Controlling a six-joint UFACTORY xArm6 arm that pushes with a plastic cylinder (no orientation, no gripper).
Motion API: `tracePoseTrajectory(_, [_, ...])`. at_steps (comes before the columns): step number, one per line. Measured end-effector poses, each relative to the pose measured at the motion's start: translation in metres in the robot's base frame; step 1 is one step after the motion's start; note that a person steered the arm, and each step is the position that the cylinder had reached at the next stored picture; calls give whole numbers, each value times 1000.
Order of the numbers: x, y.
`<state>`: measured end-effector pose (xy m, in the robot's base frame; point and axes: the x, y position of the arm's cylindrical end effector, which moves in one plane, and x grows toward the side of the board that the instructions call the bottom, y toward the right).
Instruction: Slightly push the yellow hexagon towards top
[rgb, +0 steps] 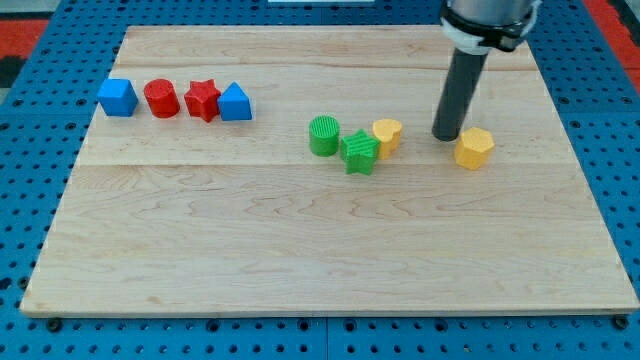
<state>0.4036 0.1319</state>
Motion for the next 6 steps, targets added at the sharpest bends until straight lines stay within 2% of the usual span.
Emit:
tracePoseTrajectory(1, [28, -25])
tracePoseTrajectory(2, [55, -11])
tracePoseTrajectory(3, [54, 39])
tracePoseTrajectory(6, [37, 60])
